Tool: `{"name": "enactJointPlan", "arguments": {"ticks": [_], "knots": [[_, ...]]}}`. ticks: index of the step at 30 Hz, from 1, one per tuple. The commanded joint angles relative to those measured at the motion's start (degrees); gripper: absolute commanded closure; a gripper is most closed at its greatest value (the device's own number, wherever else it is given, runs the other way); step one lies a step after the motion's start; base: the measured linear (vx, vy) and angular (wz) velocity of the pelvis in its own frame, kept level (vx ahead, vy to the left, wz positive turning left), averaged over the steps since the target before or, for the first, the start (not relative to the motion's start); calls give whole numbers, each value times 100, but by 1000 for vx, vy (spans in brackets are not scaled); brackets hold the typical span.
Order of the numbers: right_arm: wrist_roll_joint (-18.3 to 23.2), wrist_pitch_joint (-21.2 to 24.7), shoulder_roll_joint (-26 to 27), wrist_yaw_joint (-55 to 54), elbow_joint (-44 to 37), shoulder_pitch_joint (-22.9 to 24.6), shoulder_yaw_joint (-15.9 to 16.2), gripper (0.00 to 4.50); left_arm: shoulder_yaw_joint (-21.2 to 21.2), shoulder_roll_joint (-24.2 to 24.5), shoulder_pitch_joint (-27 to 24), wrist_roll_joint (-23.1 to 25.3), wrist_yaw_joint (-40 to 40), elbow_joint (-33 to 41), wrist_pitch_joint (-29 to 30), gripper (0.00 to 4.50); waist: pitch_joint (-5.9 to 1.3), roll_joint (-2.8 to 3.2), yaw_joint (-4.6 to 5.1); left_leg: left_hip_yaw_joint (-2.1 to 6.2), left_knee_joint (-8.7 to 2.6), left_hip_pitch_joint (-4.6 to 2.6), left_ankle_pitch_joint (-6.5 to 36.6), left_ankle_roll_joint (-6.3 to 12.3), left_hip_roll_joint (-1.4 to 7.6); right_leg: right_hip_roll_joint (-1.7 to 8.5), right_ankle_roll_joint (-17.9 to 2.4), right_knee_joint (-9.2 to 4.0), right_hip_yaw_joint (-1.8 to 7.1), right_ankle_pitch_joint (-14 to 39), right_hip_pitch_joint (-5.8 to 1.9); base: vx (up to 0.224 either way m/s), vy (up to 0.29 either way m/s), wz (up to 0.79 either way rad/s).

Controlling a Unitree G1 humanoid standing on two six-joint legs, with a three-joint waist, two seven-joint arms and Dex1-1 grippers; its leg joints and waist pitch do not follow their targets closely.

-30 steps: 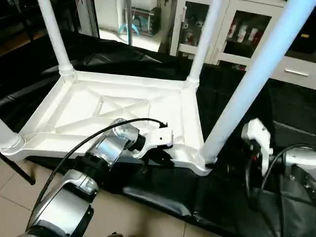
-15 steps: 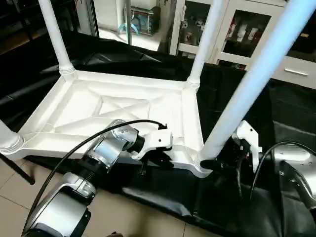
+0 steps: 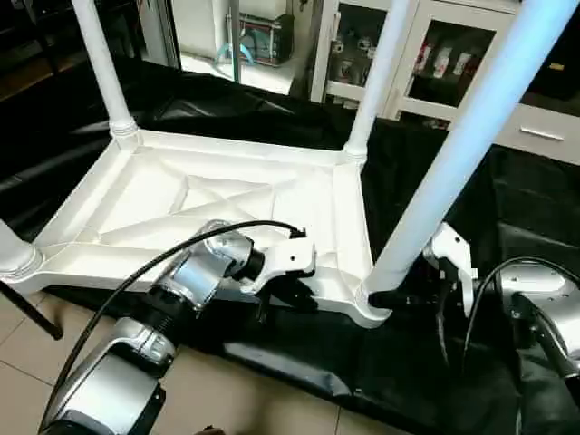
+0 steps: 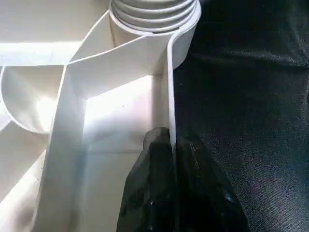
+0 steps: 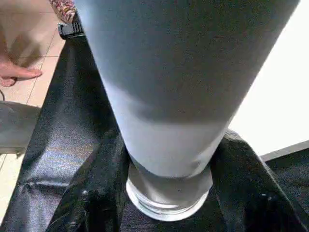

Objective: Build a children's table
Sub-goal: Rotate leg to tighten

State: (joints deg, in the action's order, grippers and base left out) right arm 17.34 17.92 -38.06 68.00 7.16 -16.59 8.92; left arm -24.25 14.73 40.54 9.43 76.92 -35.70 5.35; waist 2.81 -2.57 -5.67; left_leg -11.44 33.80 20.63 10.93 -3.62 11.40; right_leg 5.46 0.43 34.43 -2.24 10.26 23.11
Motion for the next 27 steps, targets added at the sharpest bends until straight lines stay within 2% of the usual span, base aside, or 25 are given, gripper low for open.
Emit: {"name": "enactJointPlan", "arguments": {"ticks": [1, 7, 10, 12, 13, 14, 15, 16, 19, 20, 21, 22, 23, 24, 25, 26, 27], "knots": [[-88, 49, -44, 170, 104, 106, 167, 246, -80, -131, -66, -160, 73, 91, -11, 450, -363, -105, 23, 58, -352, -65, 791, 521, 201, 269, -1444, -314, 172, 703, -256, 0, 0, 0], [-165, 192, 15, -102, 240, 345, 145, 249, 48, -202, -39, -261, -29, 0, 49, 450, -356, -97, 13, 57, -358, -75, 849, 512, 205, 270, -1456, -325, 171, 746, -248, 0, 0, 0], [-480, 327, 238, -849, 515, 313, 115, 249, 206, -344, 4, -366, -244, -52, 231, 450, -336, -91, 49, 67, -382, -64, 993, 406, 193, 267, -1380, -362, 166, 998, -246, 0, 0, 0], [-822, 716, 662, -1997, 926, 142, 10, 250, 444, -614, 191, -330, -980, -310, 409, 450, -301, -83, 139, 81, -420, -72, 1421, 146, 163, 247, -1203, -438, 152, 1736, -217, 0, 0, 0], [-814, 843, 843, -2324, 1018, 92, -92, 251, 499, -696, 272, -299, -1228, -425, 437, 450, -310, -84, 164, 108, -437, -62, 1525, 57, 158, 256, -1126, -448, 140, 1937, -237, 0, 0, 0], [-799, 939, 986, -2574, 1077, 51, -178, 251, 546, -763, 344, -279, -1429, -521, 458, 450, -324, -101, 232, 149, -459, -33, 1675, -82, 154, 265, -965, -471, 114, 2222, -266, 0, 0, 0], [-803, 1067, 1280, -3104, 1213, -51, -336, 251, 629, -899, 487, -269, -1741, -698, 515, 450, -326, -106, 276, 150, -456, -58, 1823, -132, 149, 256, -851, -511, 113, 2391, -228, 0, 0, 0], [-816, 1085, 1364, -3262, 1258, -85, -375, 251, 649, -937, 527, -273, -1804, -743, 537, 450, -335, -117, 288, 146, -444, -82, 1859, -132, 135, 257, -829, -530, 113, 2424, -207, 0, 0, 0], [-891, 1106, 2027, -4536, 1759, -454, -680, 251, 820, -1288, 887, -317, -2379, -1137, 686, 450, -343, -118, 353, 153, -443, -76, 1891, -115, 116, 250, -796, -555, 111, 2450, -173, 0, 0, 0], [-891, 1106, 2027, -4536, 1759, -454, -680, 252, 820, -1288, 887, -317, -2379, -1137, 686, 450, -362, -120, 384, 180, -455, -41, 1819, -143, 115, 249, -786, -538, 96, 2376, -215, 0, 0, 0], [-812, 1096, 2383, -5164, 2142, -704, -891, 252, 919, -1495, 1093, -341, -2715, -1376, 700, 450, -364, -120, 383, 168, -457, -27, 1681, -117, 128, 246, -828, -523, 109, 2094, -219, 0, 0, 0], [-729, 1082, 2612, -5534, 2435, -879, -1040, 252, 968, -1625, 1214, -358, -2864, -1522, 664, 450, -354, -116, 399, 156, -454, -36, 1688, -113, 118, 235, -855, -524, 112, 2049, -189, 0, 0, 0], [-734, 1049, 2754, -5767, 2661, -1012, -1112, 252, 991, -1721, 1306, -350, -2989, -1642, 590, 450, -369, -110, 420, 165, -449, -49, 1761, -159, 106, 242, -895, -521, 102, 2095, -196, 0, 0, 0], [-749, 936, 2887, -6048, 2942, -1162, -1176, 252, 1006, -1825, 1401, -345, -3108, -1752, 524, 450, -383, -109, 421, 160, -445, -28, 1619, -138, 113, 243, -941, -499, 114, 1816, -218, 0, 0, 0], [-795, 847, 2953, -6203, 3124, -1256, -1185, 252, 1009, -1888, 1457, -339, -3174, -1812, 499, 450, -378, -104, 426, 153, -445, -26, 1589, -131, 114, 240, -978, -491, 117, 1706, -205, 0, 0, 0], [-821, 807, 2977, -6263, 3197, -1294, -1188, 252, 1010, -1914, 1481, -334, -3211, -1840, 479, 450, -381, -97, 428, 145, -440, -61, 1629, -132, 115, 227, -1019, -492, 112, 1645, -191, 0, 0, 0], [-859, 692, 3110, -6555, 3529, -1465, -1278, 252, 976, -2011, 1569, -297, -3291, -1947, 422, 450, -388, -119, 438, 121, -419, -66, 1584, -96, 110, 229, -1088, -477, 129, 1455, -175, 0, 0, 0]]}}
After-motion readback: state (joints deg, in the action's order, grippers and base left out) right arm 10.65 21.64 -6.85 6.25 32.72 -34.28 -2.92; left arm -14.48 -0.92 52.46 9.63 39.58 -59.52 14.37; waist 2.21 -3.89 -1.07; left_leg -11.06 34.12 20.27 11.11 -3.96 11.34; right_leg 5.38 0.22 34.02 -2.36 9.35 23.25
